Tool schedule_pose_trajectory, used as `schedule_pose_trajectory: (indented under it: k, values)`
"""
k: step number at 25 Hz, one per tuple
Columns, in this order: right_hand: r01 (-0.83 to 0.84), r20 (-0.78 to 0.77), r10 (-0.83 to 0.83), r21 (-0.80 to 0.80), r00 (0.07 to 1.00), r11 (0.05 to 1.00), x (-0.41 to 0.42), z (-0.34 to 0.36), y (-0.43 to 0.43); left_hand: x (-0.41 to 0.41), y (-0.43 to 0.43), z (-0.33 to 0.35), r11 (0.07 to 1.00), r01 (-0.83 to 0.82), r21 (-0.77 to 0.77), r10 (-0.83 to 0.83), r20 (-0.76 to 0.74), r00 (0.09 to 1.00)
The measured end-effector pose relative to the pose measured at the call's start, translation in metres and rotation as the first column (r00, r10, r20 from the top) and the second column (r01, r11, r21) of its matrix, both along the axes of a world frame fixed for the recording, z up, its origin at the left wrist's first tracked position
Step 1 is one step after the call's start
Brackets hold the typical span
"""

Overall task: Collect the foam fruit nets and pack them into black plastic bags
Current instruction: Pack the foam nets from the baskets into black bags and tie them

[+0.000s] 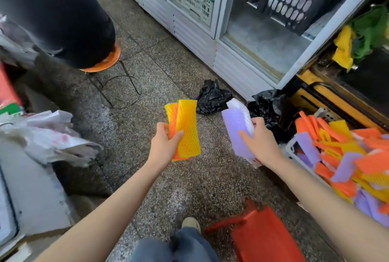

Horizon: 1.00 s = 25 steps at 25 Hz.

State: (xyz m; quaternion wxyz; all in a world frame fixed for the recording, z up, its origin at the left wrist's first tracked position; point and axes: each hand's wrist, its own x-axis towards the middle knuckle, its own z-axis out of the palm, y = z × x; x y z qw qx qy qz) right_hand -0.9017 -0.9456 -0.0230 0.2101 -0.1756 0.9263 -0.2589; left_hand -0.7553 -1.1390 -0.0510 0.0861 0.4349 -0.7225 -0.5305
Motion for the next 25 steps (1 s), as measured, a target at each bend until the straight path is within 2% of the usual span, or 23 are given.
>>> schedule_pose_trajectory:
  k: [2, 7, 11, 15, 17, 19, 22, 25]
  values:
    - [-0.021, -0.018, 0.021, -0.001, 1.0, 1.0, -0.018, -0.006, -0.017, -0.022, -0.017, -0.003, 1.0, 0.02, 0.013, -0.02, -0.032, 0.999]
    - [-0.056, -0.021, 0.056, -0.017, 0.998, 0.998, -0.056, -0.024, -0.092, -0.088, -0.07, -0.012, 0.995, 0.097, 0.007, -0.098, 0.008, 0.995]
    - [-0.055, -0.036, 0.051, -0.14, 0.998, 0.989, -0.086, -0.029, -0.163, -0.151, -0.114, -0.015, 0.989, 0.12, 0.081, -0.119, -0.021, 0.993]
    - [0.028, 0.191, 0.043, -0.351, 0.981, 0.936, -0.124, -0.036, -0.215, -0.209, -0.142, -0.02, 0.944, 0.235, 0.233, -0.204, -0.148, 0.968]
    - [0.153, 0.31, -0.023, -0.402, 0.95, 0.903, -0.147, -0.042, -0.226, -0.234, -0.147, -0.029, 0.894, 0.349, 0.282, -0.292, -0.223, 0.93]
    - [0.287, 0.35, -0.152, -0.376, 0.925, 0.881, -0.174, -0.056, -0.225, -0.26, -0.147, -0.043, 0.845, 0.466, 0.263, -0.413, -0.235, 0.88]
    - [0.399, 0.299, -0.32, -0.261, 0.899, 0.879, -0.215, -0.084, -0.215, -0.302, -0.147, -0.067, 0.766, 0.614, 0.19, -0.584, -0.194, 0.788]
    - [0.436, 0.264, -0.384, -0.18, 0.885, 0.882, -0.263, -0.122, -0.204, -0.351, -0.15, -0.099, 0.659, 0.742, 0.122, -0.727, -0.149, 0.67]
